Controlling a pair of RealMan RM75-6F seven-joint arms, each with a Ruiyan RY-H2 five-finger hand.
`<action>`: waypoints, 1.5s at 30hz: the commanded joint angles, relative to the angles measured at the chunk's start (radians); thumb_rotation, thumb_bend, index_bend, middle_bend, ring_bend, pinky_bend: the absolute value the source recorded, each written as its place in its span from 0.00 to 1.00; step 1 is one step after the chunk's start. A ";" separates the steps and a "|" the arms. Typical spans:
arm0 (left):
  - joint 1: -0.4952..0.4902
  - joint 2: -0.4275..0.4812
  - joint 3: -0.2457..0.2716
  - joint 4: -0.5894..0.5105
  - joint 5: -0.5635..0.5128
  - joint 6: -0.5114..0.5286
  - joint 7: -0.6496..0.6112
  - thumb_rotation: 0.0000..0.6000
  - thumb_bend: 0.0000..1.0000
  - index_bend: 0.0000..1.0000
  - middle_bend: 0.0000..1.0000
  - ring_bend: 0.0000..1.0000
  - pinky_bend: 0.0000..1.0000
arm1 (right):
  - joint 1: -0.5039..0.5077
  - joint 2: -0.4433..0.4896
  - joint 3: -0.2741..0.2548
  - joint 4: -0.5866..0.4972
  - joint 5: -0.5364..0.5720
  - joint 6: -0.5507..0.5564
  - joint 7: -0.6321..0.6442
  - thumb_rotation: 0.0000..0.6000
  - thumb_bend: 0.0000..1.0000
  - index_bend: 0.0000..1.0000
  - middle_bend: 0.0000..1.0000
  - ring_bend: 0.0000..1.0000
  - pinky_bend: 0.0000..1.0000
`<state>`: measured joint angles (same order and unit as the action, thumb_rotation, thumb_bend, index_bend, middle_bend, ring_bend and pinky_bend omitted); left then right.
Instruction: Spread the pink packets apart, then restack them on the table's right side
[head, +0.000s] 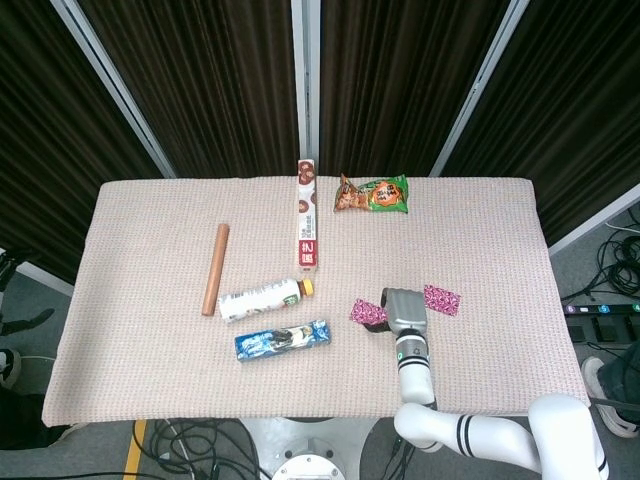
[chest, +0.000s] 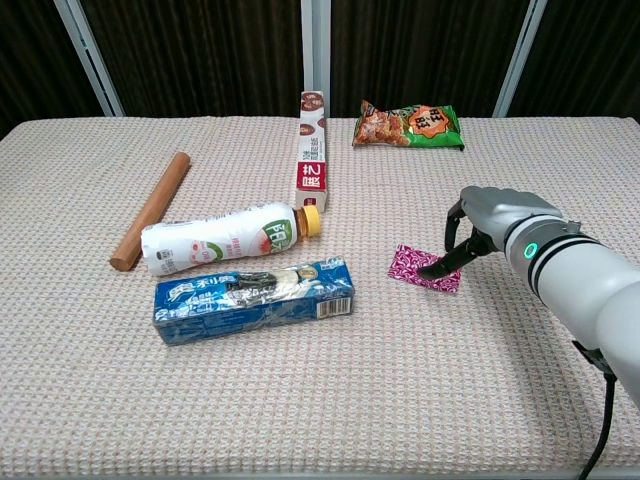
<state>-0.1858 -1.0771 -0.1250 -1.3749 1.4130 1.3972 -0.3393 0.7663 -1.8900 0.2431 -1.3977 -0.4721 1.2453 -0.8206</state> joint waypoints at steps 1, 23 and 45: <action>0.000 -0.001 -0.001 0.006 0.000 -0.001 -0.007 1.00 0.00 0.29 0.31 0.25 0.33 | -0.001 -0.004 0.002 0.005 -0.003 0.002 -0.012 0.56 0.00 0.44 1.00 1.00 1.00; -0.001 -0.005 -0.003 0.022 -0.004 -0.012 -0.033 1.00 0.00 0.29 0.31 0.25 0.33 | -0.004 -0.019 0.007 0.025 0.006 -0.044 -0.075 0.55 0.00 0.36 1.00 1.00 1.00; -0.004 -0.002 -0.004 0.014 -0.004 -0.019 -0.037 1.00 0.00 0.29 0.31 0.25 0.33 | -0.015 0.005 0.016 -0.030 -0.044 -0.022 -0.074 0.69 0.02 0.31 1.00 1.00 1.00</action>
<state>-0.1901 -1.0787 -0.1295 -1.3608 1.4087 1.3777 -0.3767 0.7522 -1.8861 0.2592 -1.4265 -0.5169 1.2227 -0.8934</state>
